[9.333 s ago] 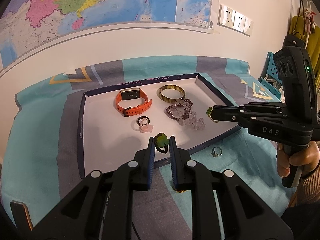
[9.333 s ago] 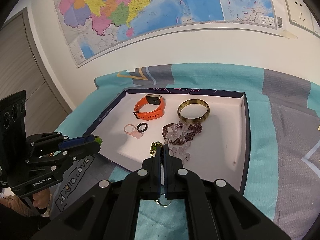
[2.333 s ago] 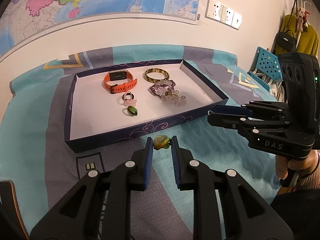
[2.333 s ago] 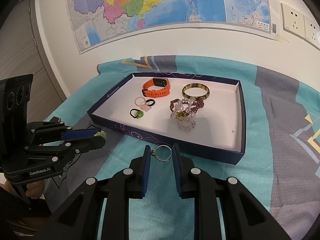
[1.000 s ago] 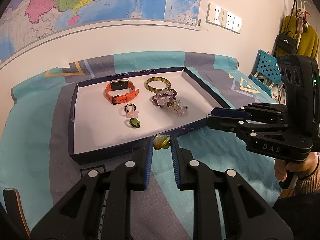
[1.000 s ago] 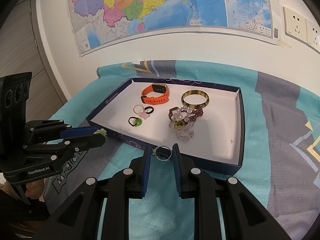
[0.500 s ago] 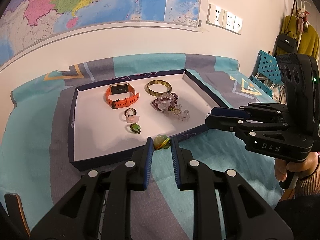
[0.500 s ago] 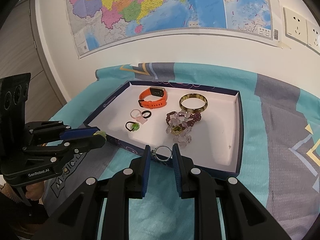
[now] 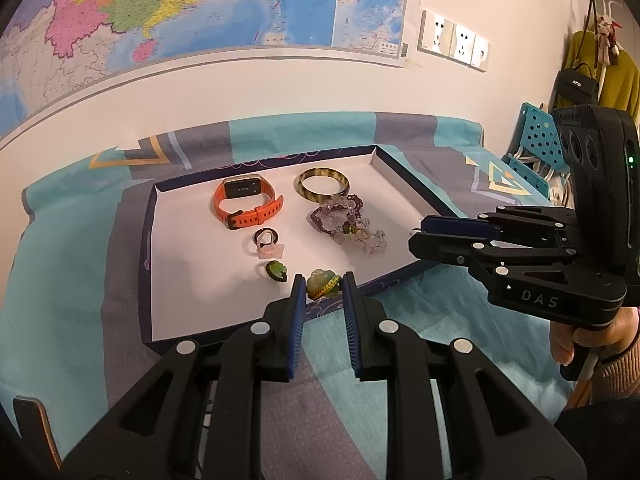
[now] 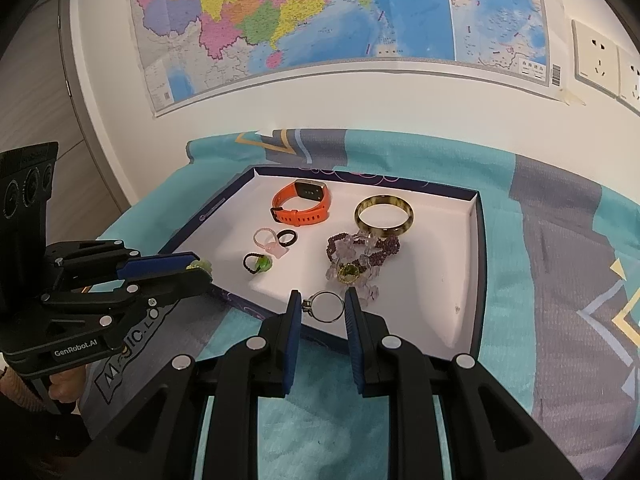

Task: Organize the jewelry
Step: 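Carry the amber-stone ring and silver ring over the white box with both grippers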

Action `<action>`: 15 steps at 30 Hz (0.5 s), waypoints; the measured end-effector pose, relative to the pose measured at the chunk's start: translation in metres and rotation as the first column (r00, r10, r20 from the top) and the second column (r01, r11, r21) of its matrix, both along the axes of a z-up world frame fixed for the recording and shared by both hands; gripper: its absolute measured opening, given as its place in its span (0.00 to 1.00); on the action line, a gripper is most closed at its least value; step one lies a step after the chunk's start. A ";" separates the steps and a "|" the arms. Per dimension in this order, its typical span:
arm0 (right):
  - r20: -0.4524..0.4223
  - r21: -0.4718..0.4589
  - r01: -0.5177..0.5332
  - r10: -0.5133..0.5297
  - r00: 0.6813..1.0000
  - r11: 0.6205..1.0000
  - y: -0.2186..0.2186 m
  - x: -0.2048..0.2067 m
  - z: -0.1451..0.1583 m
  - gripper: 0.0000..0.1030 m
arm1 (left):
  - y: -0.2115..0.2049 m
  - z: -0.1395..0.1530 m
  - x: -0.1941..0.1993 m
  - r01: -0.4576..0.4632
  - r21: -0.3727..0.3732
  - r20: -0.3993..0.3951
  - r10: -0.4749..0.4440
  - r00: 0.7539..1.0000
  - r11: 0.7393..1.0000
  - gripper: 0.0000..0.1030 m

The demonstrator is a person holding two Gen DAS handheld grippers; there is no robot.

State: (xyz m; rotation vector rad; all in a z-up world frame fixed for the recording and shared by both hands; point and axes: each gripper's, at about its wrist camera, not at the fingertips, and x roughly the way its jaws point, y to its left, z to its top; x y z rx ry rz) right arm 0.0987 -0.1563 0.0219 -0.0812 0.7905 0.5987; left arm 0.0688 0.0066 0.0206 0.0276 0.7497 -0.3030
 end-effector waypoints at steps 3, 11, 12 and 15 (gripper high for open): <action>0.001 -0.008 -0.002 0.002 1.000 1.000 0.003 0.003 -0.001 0.19 | -0.001 0.000 0.002 -0.001 0.002 0.000 0.001 1.000 1.000 0.19; -0.003 -0.018 0.000 0.000 1.000 1.000 0.006 0.010 -0.004 0.19 | -0.001 -0.002 0.008 -0.007 0.008 -0.006 0.007 1.000 1.000 0.19; -0.003 -0.019 0.001 -0.001 1.000 1.000 0.006 0.011 -0.004 0.19 | -0.001 -0.003 0.009 -0.006 0.007 -0.007 0.006 1.000 1.000 0.19; -0.005 -0.021 0.002 -0.002 1.000 1.000 0.007 0.014 -0.005 0.19 | -0.001 -0.004 0.011 -0.008 0.008 -0.009 0.008 1.000 1.000 0.19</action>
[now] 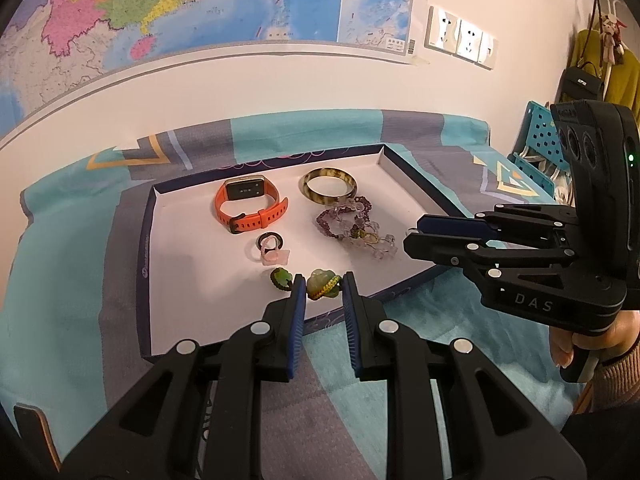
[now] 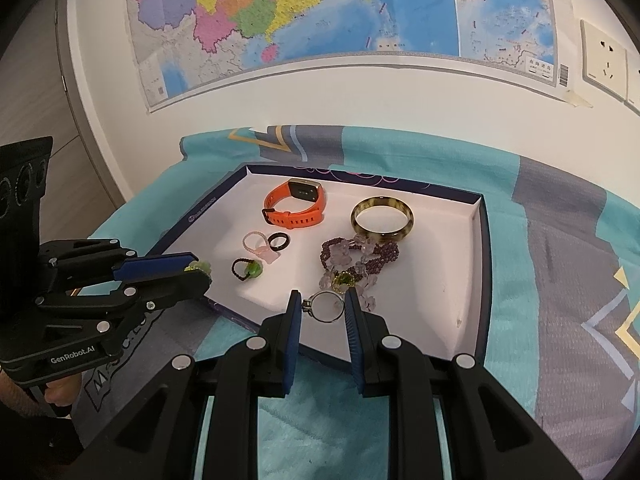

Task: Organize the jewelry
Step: 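Carry the amber-stone ring and silver ring over the white box with both grippers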

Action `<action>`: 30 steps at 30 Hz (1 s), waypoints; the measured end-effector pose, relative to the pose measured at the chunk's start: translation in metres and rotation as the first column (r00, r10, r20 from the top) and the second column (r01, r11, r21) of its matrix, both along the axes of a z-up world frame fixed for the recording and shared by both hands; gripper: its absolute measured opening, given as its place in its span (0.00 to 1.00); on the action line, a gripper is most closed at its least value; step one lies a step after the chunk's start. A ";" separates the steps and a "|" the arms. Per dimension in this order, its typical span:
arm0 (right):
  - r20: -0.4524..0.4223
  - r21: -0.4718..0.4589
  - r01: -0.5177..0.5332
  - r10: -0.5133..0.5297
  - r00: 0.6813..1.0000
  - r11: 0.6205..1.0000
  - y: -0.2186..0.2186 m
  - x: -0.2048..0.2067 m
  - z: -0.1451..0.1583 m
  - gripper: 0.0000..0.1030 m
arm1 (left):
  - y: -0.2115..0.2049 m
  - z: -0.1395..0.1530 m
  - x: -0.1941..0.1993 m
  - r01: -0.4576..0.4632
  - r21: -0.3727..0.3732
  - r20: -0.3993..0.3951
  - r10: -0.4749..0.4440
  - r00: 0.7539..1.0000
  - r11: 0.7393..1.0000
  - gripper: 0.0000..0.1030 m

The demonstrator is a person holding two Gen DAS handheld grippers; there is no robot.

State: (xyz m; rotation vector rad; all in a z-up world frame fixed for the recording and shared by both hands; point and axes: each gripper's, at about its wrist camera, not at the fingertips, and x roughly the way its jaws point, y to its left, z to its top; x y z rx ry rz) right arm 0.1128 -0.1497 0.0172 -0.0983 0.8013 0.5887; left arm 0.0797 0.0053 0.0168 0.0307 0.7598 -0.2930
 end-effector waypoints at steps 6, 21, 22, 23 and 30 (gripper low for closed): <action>-0.006 -0.006 0.003 -0.003 1.000 1.000 0.002 0.003 -0.003 0.19 | 0.000 -0.002 0.003 -0.006 0.001 -0.005 0.006 1.000 1.000 0.19; -0.023 -0.024 0.009 -0.010 1.000 1.000 0.006 0.011 -0.011 0.19 | 0.001 -0.010 0.013 -0.018 0.000 -0.029 0.018 0.999 1.000 0.19; -0.024 -0.026 0.010 -0.011 1.000 1.000 0.006 0.011 -0.011 0.19 | 0.001 -0.010 0.014 -0.019 -0.001 -0.030 0.019 0.999 1.000 0.19; -0.026 -0.027 0.011 -0.011 1.000 1.000 0.007 0.012 -0.012 0.19 | 0.001 -0.010 0.014 -0.020 -0.001 -0.030 0.020 0.999 1.000 0.19; -0.038 -0.032 0.016 -0.017 0.999 0.999 0.008 0.015 -0.016 0.19 | 0.001 -0.013 0.017 -0.024 0.001 -0.037 0.024 0.999 1.000 0.19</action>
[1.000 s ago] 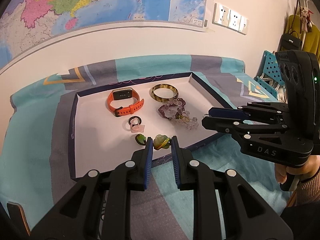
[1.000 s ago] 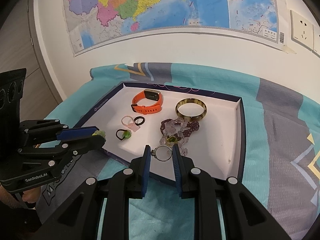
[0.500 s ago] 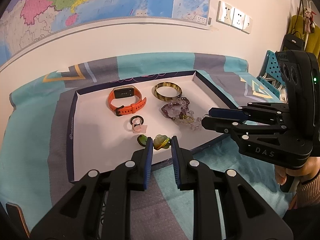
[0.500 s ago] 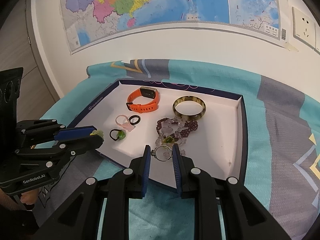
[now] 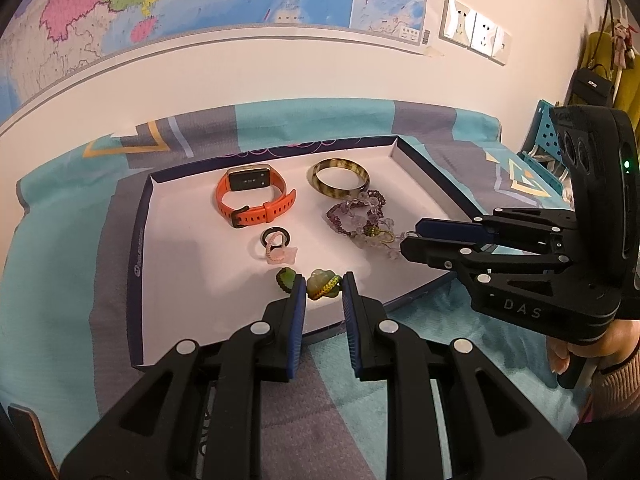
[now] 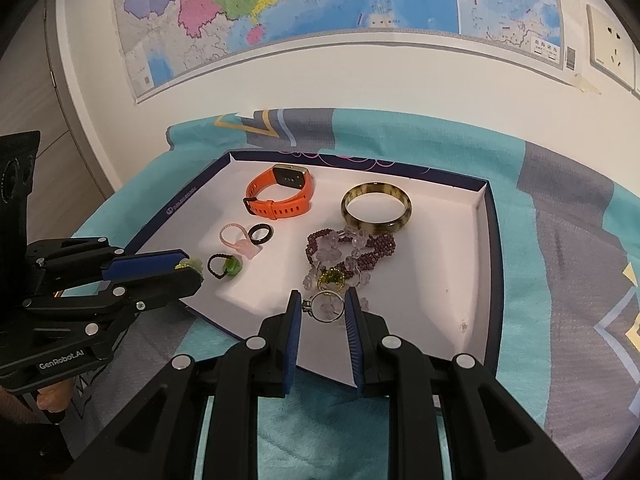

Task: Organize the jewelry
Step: 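Carry the amber-stone ring and silver ring over the white box with both grippers, then lower both rings into the box and open both grippers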

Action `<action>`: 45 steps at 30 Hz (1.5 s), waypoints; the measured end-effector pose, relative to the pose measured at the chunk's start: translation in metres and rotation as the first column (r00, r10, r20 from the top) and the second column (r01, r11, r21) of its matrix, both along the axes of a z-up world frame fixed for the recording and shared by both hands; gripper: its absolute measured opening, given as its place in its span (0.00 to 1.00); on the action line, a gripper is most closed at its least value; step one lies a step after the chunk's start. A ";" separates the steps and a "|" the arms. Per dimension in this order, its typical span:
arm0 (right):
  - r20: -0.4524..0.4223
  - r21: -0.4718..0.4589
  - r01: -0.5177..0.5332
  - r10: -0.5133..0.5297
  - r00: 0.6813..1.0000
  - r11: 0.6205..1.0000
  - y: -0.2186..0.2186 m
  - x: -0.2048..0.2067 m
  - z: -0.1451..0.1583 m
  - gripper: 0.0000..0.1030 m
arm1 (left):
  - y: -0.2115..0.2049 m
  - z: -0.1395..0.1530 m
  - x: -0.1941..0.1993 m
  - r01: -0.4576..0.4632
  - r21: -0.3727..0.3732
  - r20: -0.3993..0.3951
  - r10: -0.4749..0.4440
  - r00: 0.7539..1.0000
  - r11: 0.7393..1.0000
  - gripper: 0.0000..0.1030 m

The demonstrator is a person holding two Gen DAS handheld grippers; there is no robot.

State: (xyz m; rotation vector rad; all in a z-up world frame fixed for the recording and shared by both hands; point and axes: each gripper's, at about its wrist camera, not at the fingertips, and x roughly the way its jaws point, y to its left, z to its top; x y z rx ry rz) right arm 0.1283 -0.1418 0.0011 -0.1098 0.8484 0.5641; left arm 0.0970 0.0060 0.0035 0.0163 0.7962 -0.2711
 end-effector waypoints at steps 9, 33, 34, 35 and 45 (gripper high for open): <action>-0.007 -0.007 0.003 -0.003 1.000 1.000 0.002 0.003 -0.003 0.19 | 0.000 -0.004 0.005 -0.008 0.010 -0.008 0.008 1.000 1.000 0.19; -0.018 -0.036 0.010 -0.010 1.000 0.999 0.005 0.011 -0.009 0.20 | 0.004 -0.016 0.017 -0.040 0.014 -0.045 0.040 0.998 0.999 0.19; -0.018 -0.036 0.010 -0.011 1.000 0.999 0.005 0.011 -0.010 0.20 | 0.004 -0.016 0.017 -0.041 0.014 -0.047 0.041 0.998 0.999 0.19; -0.017 -0.038 0.011 -0.011 1.000 0.999 0.005 0.011 -0.010 0.20 | 0.004 -0.017 0.018 -0.043 0.014 -0.048 0.044 0.998 0.999 0.19; -0.014 -0.044 0.013 -0.014 1.000 0.999 0.007 0.012 -0.011 0.26 | 0.007 -0.020 0.019 -0.059 0.012 -0.053 0.060 0.997 0.998 0.19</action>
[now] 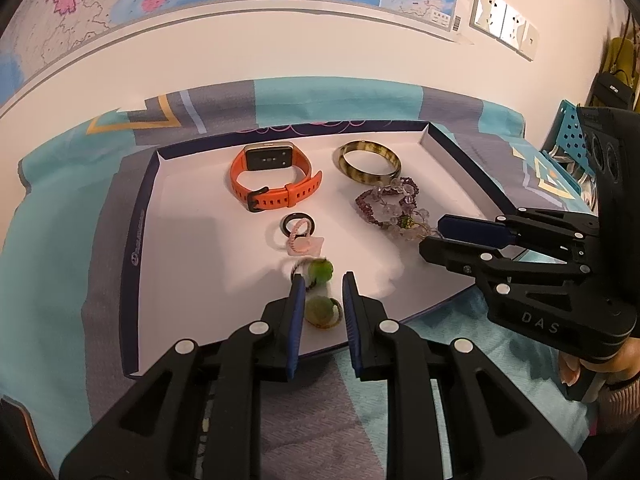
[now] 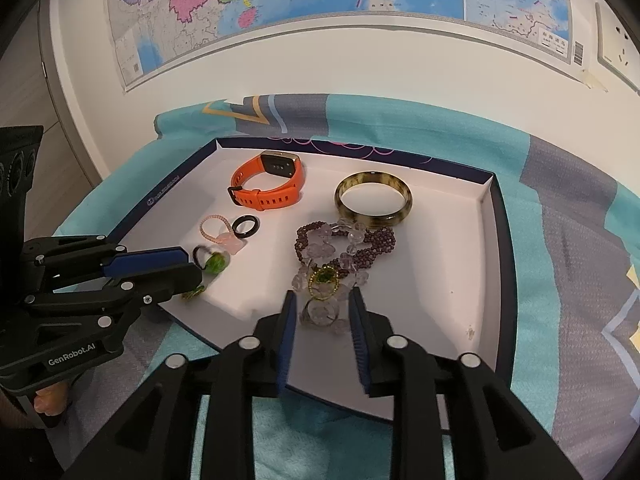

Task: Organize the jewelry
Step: 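Lower both rings into the box and open both grippers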

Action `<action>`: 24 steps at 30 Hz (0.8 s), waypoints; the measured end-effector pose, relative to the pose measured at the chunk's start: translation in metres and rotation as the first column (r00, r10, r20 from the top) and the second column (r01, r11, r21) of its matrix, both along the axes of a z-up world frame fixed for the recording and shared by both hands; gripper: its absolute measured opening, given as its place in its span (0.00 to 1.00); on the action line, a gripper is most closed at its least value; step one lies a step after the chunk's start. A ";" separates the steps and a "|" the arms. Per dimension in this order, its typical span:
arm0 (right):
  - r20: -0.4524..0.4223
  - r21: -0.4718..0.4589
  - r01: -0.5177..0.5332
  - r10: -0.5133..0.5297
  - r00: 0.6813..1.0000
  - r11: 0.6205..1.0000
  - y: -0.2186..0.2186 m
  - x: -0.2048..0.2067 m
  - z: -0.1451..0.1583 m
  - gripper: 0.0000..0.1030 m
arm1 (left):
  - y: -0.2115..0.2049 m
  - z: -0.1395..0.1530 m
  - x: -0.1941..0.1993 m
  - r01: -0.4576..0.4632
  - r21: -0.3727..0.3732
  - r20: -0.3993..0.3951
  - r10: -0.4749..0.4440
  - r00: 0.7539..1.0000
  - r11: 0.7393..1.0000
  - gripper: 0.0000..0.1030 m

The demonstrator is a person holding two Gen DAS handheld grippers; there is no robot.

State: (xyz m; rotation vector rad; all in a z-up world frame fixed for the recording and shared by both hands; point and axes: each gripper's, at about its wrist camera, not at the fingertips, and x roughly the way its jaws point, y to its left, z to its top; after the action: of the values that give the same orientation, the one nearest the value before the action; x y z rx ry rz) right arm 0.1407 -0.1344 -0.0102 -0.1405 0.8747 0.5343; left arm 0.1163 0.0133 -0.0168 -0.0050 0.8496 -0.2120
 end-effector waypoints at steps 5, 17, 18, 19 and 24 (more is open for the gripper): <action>0.001 0.004 0.006 -0.006 1.000 1.000 -0.001 -0.001 0.000 0.30 | 0.001 0.001 -0.002 -0.006 -0.003 0.003 0.006 1.000 1.000 0.26; 0.017 0.042 0.026 -0.027 1.000 0.999 -0.010 -0.011 0.009 0.48 | 0.005 0.014 -0.021 -0.041 0.019 0.055 0.040 0.998 0.999 0.57; 0.019 0.045 0.032 -0.032 0.999 0.998 -0.012 -0.013 0.010 0.51 | 0.006 0.015 -0.023 -0.045 0.020 0.060 0.044 0.997 0.999 0.61; 0.020 0.049 0.035 -0.036 0.999 0.998 -0.014 -0.015 0.011 0.51 | 0.006 0.016 -0.025 -0.049 0.022 0.065 0.047 0.997 0.999 0.63; 0.040 0.071 0.042 -0.045 0.998 0.997 -0.020 -0.026 0.017 0.68 | 0.008 0.021 -0.036 -0.071 0.034 0.090 0.068 0.994 0.997 0.86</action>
State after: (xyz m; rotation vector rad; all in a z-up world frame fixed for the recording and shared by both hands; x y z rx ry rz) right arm 0.1146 -0.1541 0.0068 -0.0682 0.8162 0.5191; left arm 0.0804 0.0216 0.0046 0.0093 0.7631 -0.1300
